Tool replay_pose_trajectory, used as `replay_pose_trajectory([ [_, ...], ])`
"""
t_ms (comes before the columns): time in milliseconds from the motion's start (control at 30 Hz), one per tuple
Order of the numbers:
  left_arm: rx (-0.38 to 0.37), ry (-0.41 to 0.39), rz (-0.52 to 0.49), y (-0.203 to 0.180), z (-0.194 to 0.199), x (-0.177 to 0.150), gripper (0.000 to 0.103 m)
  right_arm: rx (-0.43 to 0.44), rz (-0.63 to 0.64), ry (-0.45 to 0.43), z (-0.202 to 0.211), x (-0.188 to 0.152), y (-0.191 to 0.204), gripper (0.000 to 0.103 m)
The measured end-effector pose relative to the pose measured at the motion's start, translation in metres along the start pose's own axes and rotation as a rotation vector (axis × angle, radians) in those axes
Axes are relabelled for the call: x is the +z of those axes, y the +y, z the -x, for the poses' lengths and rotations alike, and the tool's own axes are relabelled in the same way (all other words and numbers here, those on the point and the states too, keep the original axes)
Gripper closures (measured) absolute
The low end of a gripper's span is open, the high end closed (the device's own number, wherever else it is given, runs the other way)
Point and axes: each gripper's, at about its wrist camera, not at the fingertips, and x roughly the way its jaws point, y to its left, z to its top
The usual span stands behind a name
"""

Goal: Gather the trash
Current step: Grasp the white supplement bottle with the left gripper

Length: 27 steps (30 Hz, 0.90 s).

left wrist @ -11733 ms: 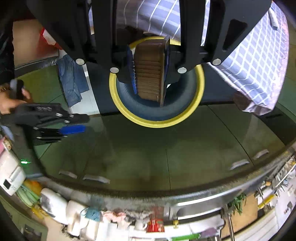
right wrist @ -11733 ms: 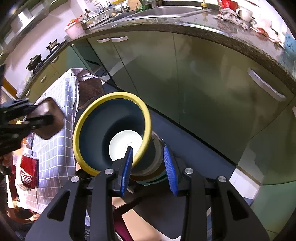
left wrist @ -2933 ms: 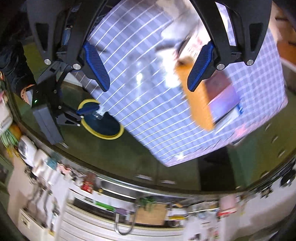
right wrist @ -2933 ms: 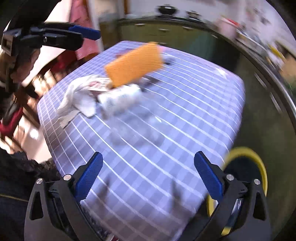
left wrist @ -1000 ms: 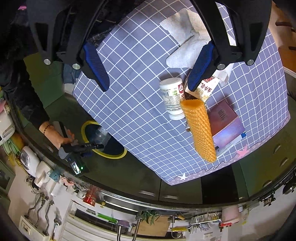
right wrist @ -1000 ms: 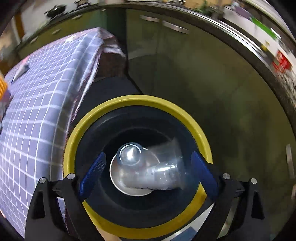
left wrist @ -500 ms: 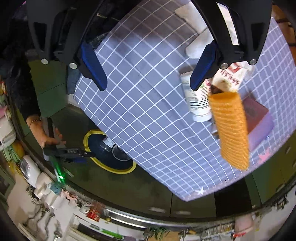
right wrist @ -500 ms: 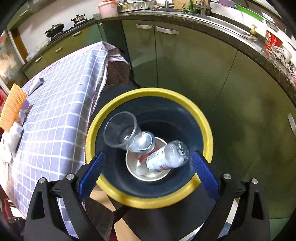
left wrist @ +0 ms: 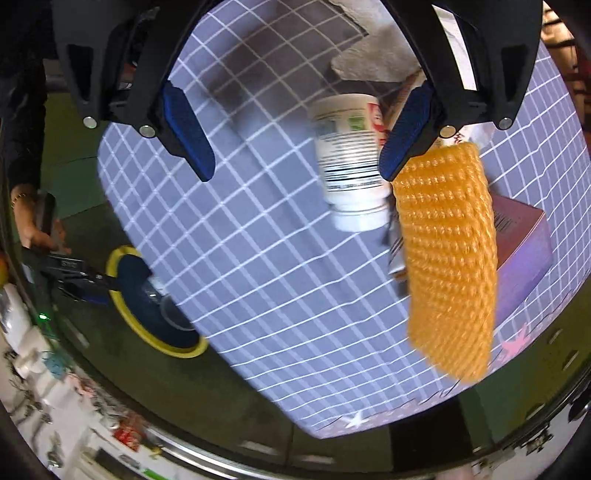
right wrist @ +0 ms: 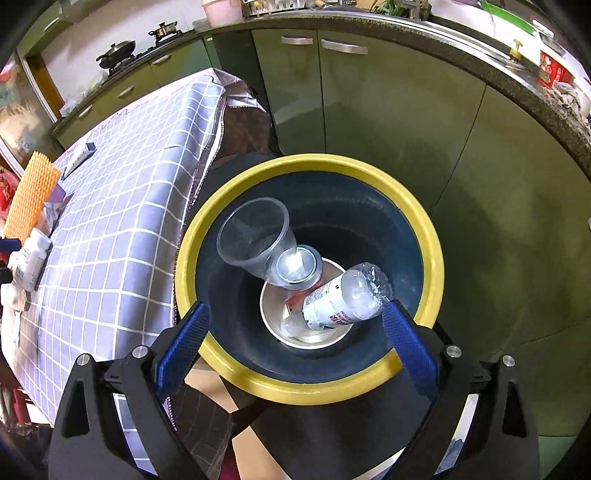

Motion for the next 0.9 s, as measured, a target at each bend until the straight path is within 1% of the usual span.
replay_pose_trajectory([
  [167,0.020,0.044,-0.019,0.003,-0.012,0.001,0.020,0.013,0.003,0.013,-0.005,-0.001,0.003,0.009],
  [233,0.035,0.057,-0.024,0.004,-0.017,0.002,0.023,0.018,0.008,0.016,-0.007,-0.002,0.005,0.009],
  [300,0.030,0.084,-0.013,0.009,-0.023,0.003,0.036,0.020,0.014,0.021,-0.008,-0.001,0.007,0.009],
  [367,0.013,0.110,0.001,0.012,-0.029,0.003,0.043,0.024,0.020,0.025,-0.009,-0.002,0.009,0.009],
  [433,0.004,0.135,0.008,0.014,-0.036,0.002,0.044,0.025,0.024,0.027,-0.009,-0.002,0.010,0.009],
  [533,0.009,0.143,-0.009,0.012,-0.042,0.001,0.046,0.025,0.030,0.029,-0.009,-0.003,0.012,0.009],
  [633,0.012,0.135,-0.037,0.008,-0.041,0.001,0.058,0.024,0.032,0.029,-0.008,-0.002,0.013,0.009],
  [700,-0.002,0.145,-0.047,0.005,-0.040,0.000,0.058,0.026,0.031,0.029,-0.008,-0.003,0.012,0.009],
  [833,-0.017,0.167,-0.102,-0.011,-0.037,-0.010,0.058,0.030,0.037,0.029,-0.007,-0.002,0.014,0.009],
  [900,-0.027,0.167,-0.116,-0.017,-0.033,-0.015,0.058,0.032,0.041,0.031,-0.006,-0.003,0.015,0.009],
])
